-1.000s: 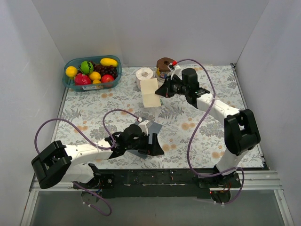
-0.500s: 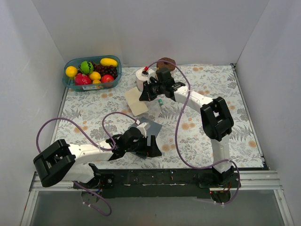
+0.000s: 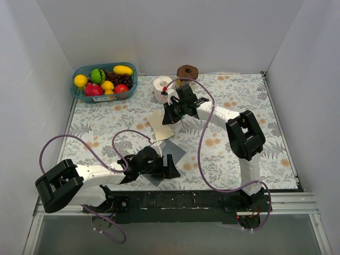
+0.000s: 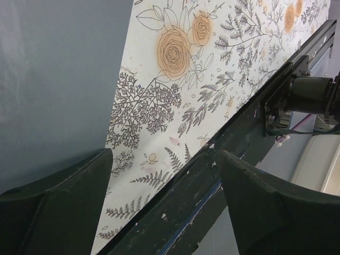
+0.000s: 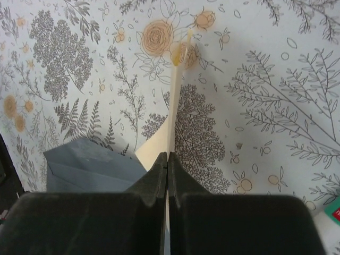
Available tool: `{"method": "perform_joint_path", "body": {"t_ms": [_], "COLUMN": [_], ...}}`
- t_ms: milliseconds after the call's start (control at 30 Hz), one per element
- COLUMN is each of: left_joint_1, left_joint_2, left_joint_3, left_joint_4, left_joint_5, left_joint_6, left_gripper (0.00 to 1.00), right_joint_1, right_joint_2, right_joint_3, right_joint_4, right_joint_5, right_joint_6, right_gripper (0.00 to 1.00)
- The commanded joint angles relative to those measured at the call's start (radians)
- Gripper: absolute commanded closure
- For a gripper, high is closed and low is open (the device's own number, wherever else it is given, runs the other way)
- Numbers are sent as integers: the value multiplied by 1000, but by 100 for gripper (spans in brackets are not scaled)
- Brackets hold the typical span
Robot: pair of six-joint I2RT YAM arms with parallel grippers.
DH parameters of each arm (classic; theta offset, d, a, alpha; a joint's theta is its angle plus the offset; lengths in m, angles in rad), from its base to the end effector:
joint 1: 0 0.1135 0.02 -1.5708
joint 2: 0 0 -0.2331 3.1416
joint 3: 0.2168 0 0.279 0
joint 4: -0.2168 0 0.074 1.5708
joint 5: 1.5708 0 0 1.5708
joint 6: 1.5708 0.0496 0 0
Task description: Place the letter into the envelope and seal it
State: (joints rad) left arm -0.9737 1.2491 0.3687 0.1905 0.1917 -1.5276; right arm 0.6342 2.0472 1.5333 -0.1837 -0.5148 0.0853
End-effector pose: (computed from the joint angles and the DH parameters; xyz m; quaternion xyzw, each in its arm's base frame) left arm 0.1388 -0.2209 0.0847 -0.2069 0.8773 -0.4301 0.0514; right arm 0.3750 0.3061 0.1637 -0.3411 0.8144 0.3599 0.3015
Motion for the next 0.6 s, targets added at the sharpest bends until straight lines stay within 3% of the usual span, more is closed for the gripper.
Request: {"method": "perform_joint_path", "body": {"t_ms": [0, 567], "left_joint_1": [-5, -3], "left_joint_2": [-31, -66], "left_joint_3": [-33, 24], "left_joint_4": [-106, -281], "left_joint_5": [-61, -239], "left_joint_6": [-23, -8], "left_gripper": [19, 15], "right_joint_1": [-2, -11], "right_joint_2": [-91, -269], "right_joint_3": [-56, -272], "right_joint_4": [-37, -103], "right_joint_5": [15, 98], "right_joint_6": [-38, -68], "right_gripper": [99, 99]}}
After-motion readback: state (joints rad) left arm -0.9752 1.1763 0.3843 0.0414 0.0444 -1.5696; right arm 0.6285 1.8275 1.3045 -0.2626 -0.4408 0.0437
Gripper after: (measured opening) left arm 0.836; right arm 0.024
